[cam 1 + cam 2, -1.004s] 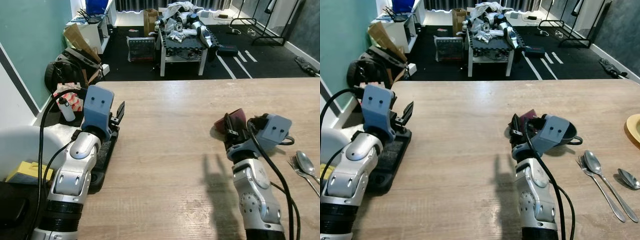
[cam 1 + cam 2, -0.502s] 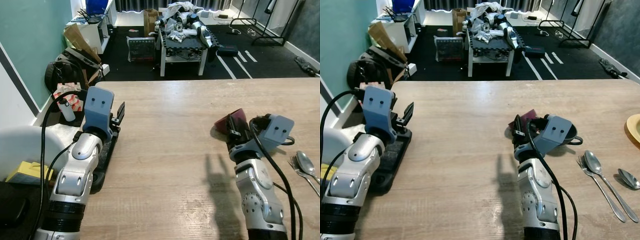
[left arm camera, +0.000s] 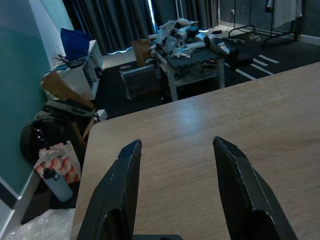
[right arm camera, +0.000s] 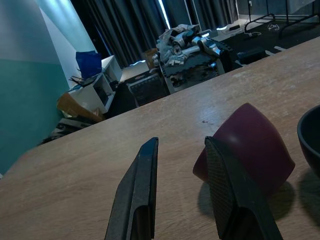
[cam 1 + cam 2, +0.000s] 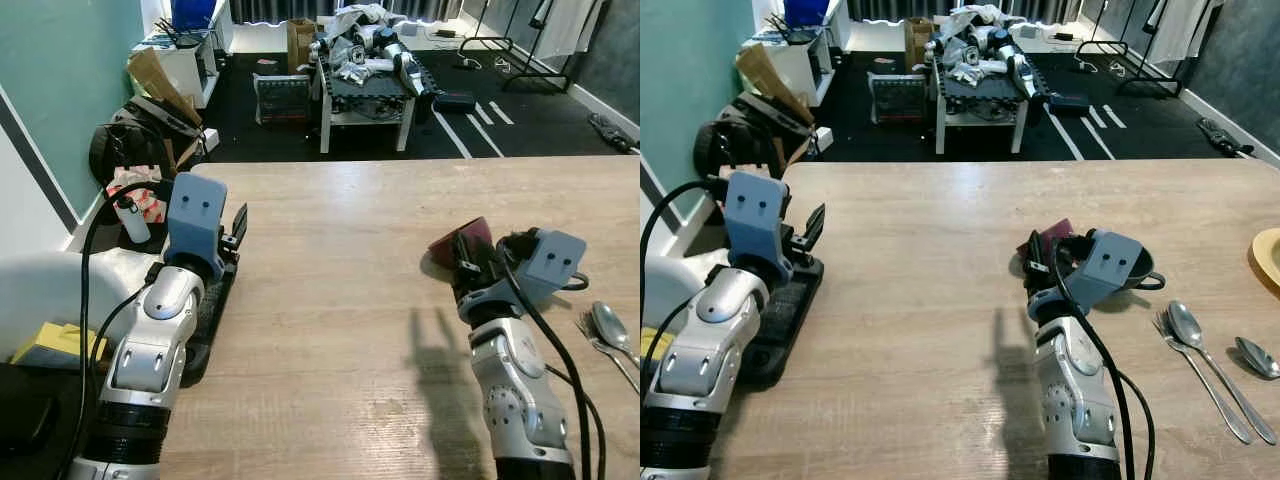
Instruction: Setting the table
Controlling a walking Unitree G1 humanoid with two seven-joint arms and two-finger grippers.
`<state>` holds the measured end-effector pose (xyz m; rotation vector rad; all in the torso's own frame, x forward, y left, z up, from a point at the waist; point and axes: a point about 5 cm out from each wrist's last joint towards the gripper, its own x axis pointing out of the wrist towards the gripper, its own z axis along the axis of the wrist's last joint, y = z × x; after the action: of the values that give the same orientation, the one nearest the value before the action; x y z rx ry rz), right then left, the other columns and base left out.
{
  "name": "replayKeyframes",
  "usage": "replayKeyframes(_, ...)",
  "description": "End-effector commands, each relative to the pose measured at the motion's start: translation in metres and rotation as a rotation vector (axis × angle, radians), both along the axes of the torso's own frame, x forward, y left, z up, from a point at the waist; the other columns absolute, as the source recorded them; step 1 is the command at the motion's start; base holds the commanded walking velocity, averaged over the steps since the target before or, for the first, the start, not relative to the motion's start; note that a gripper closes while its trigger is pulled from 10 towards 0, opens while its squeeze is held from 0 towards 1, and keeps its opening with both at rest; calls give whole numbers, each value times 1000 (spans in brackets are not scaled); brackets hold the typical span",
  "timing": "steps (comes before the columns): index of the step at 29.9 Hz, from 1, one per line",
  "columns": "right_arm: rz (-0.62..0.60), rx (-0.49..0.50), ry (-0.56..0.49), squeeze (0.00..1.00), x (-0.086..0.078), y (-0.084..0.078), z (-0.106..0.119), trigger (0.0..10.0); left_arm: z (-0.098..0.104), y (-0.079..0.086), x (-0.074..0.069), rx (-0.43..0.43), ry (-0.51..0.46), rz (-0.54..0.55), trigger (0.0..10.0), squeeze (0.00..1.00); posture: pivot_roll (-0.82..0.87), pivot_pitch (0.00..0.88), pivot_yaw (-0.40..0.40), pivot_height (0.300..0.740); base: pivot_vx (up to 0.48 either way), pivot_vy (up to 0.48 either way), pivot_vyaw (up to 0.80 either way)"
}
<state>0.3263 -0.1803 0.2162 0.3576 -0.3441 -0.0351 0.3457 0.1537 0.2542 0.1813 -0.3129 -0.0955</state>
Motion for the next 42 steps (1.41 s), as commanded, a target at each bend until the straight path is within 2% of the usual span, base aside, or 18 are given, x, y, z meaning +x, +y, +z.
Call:
replayKeyframes(1, 0, -6, 30, 0, 0, 0, -7, 10000, -10, 4, 0, 5, 41, 26, 10000, 0, 117, 109, 62, 740, 0, 0, 0)
replayKeyframes(16, 0, -12, 35, 0, -1, 0, -8, 10000, -15, 9, 1, 12, 53, 75, 10000, 0, 117, 108, 61, 740, 0, 0, 0)
replayKeyframes(35, 5, -19, 34, 0, 0, 1, -8, 10000, -15, 10, 1, 11, 48, 76, 10000, 0, 117, 103, 61, 740, 273, -208, 0)
replayKeyframes(42, 3, -19, 34, 0, 0, 1, -8, 10000, -12, 3, -1, 25, 26, 36, 10000, 0, 116, 104, 60, 740, 0, -371, 0)
